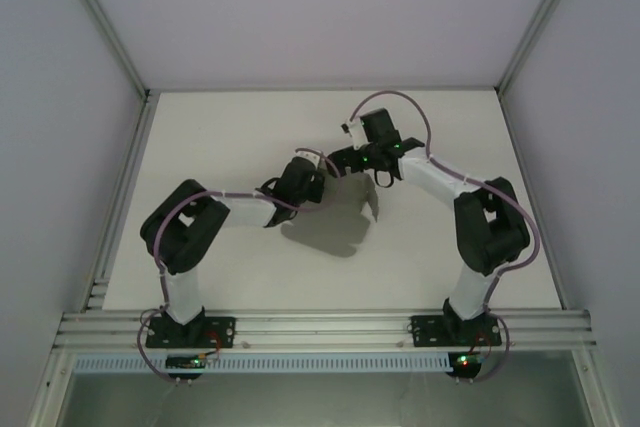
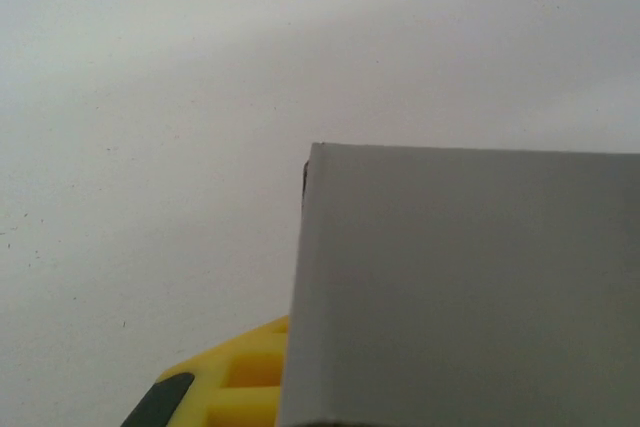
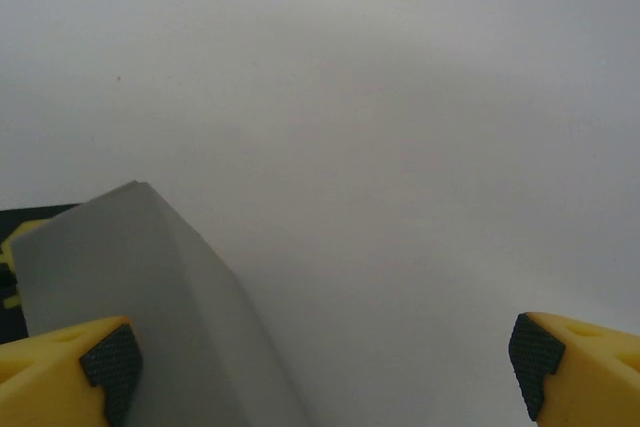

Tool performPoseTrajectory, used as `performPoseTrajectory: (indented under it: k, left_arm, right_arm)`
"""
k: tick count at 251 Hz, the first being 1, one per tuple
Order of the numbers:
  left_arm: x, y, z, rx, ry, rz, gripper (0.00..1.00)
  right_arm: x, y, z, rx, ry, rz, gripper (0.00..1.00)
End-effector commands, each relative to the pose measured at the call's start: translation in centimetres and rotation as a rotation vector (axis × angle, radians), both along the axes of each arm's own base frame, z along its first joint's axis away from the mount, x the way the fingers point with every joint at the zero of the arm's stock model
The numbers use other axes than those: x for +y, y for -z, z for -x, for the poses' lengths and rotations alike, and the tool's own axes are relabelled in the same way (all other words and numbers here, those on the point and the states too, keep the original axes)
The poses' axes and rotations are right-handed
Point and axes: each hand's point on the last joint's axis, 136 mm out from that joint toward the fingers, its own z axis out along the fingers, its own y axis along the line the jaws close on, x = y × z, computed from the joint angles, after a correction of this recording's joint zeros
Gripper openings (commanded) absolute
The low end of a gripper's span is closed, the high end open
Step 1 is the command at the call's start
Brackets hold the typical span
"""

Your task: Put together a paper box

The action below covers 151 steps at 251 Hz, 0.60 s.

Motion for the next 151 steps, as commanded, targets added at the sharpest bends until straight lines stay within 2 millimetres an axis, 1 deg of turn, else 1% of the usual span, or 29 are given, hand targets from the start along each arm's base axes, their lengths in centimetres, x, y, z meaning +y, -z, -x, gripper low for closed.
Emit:
performPoseTrajectory:
  k: [1,18,35,45,66,74,77,83,97,108,116,125,138,151]
  left_arm:
    - [-0.2,2.7,1.4,0.052,0.051,-0.040,0.00]
    - [-0.3,2.5,1.5,0.039,0.058,-0.025,0.04]
    - [-0.2,2.7,1.6,0.041,0.059,-0.026,0.09]
    - [-0.2,2.8,1.6,0.043,0.060,-0.027,0.10]
    - [-0.1,3.0,1.7,0.046,0.057,-0.026,0.11]
    - [-0.1,3.0,1.8,0.048,0.056,-0.025,0.11]
    - [-0.1,3.0,1.8,0.049,0.057,-0.023,0.11]
    - [-0.1,3.1,1.8,0.051,0.057,-0.023,0.11]
    - [-0.1,2.9,1.8,0.050,0.058,-0.018,0.12]
    - [-0.3,2.9,1.8,0.049,0.064,-0.014,0.13]
    - [-0.3,2.8,1.9,0.051,0.063,-0.009,0.13]
    - [-0.4,2.7,1.9,0.048,0.068,-0.005,0.13]
    - [-0.4,2.8,2.0,0.047,0.070,0.000,0.13]
    - [-0.3,3.1,2.2,0.055,0.072,-0.001,0.14]
  right_arm:
    - [-0.3,3.0,1.7,0.096,-0.039,0.072,0.98]
    - [-0.7,4.6,2.2,0.133,-0.034,0.097,0.98]
    - [-1.0,5.6,2.6,0.159,-0.034,0.122,0.98]
    - [-1.5,6.3,2.7,0.153,-0.032,0.154,0.98]
    - [-1.8,7.7,3.8,0.177,-0.048,0.194,0.99]
    - [-1.7,7.9,4.2,0.188,-0.054,0.199,0.99]
    - [-2.2,8.8,5.0,0.214,-0.055,0.212,0.98]
    - [-2.4,9.3,5.3,0.224,-0.056,0.223,0.99]
    - [-2.9,10.0,5.5,0.226,-0.040,0.257,0.99]
    - [-2.8,10.6,6.6,0.269,-0.058,0.255,0.99]
    - [-2.9,10.7,6.5,0.261,-0.050,0.263,0.98]
    - [-2.6,11.0,6.9,0.267,-0.060,0.267,0.98]
    - [-2.9,11.3,7.2,0.274,-0.049,0.291,0.99]
    - [-3.0,11.3,7.5,0.292,-0.034,0.295,0.99]
